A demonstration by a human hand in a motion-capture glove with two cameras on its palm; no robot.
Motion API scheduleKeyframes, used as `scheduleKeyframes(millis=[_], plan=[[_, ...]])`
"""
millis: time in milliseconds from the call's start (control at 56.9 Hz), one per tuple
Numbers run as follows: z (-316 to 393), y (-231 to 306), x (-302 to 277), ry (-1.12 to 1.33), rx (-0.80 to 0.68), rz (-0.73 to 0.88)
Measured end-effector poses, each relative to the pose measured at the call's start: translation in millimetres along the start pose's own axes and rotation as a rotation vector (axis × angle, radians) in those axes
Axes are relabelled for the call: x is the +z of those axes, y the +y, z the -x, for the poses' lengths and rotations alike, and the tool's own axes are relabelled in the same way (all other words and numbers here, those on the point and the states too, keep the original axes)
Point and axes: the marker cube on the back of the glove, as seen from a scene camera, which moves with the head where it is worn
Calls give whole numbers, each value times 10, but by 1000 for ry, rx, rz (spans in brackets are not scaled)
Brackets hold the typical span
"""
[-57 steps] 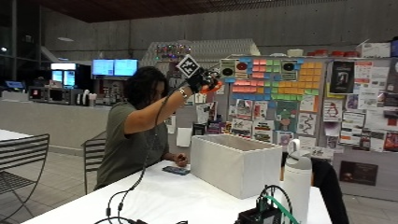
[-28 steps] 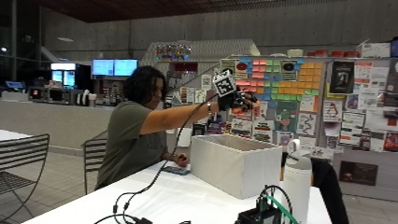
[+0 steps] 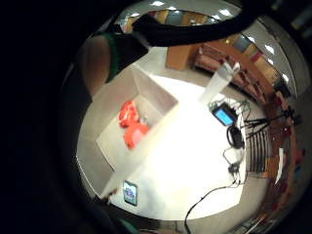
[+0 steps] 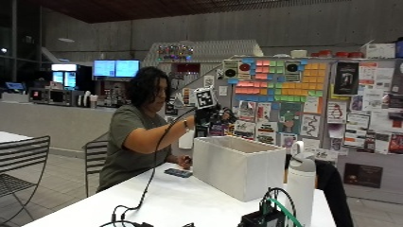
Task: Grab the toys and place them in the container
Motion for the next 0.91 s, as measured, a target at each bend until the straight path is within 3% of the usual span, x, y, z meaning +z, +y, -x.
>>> scheduleKeyframes(millis=[141, 229, 405, 915], plan=[[-212, 766, 213, 161, -112, 3], [-143, 1092, 301, 57, 77, -8], [-256, 1658, 454, 53, 127, 8], [-479, 2227, 695, 12, 90, 22]])
